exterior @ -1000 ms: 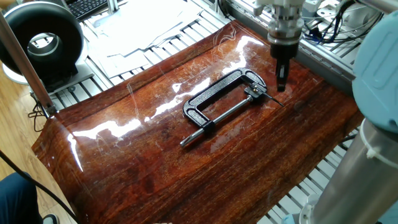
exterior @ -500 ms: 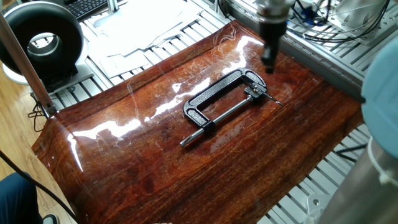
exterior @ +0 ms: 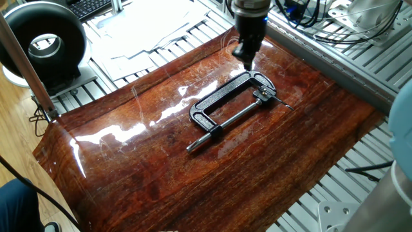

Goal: Turn the hands of a clock

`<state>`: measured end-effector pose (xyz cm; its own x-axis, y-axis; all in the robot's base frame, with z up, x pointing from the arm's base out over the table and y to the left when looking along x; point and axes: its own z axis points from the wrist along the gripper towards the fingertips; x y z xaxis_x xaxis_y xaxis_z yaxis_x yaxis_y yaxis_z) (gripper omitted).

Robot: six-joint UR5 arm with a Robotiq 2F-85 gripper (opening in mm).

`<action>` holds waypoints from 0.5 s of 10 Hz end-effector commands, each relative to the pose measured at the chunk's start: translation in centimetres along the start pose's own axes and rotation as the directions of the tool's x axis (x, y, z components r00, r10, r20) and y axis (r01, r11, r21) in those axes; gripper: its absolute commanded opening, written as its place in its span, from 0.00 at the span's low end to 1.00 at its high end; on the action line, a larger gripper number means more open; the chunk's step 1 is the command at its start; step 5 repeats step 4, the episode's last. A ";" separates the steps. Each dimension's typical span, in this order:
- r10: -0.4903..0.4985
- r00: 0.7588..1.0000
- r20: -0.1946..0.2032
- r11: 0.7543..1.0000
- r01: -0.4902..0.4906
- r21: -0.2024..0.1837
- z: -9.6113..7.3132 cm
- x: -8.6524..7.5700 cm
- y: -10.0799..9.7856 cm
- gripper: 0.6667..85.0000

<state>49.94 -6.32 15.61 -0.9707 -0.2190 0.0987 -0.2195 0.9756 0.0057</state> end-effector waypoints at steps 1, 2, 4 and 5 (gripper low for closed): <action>-0.007 0.998 0.059 1.000 0.008 -0.024 -0.7 -2.0 1.9 0.00; -0.021 0.998 0.067 0.999 0.023 -0.027 -0.7 -2.2 2.0 0.00; -0.031 0.997 0.070 0.997 0.036 -0.064 -0.6 -2.5 3.3 0.00; -0.031 0.997 0.070 0.997 0.036 -0.064 -0.6 -2.5 3.3 0.00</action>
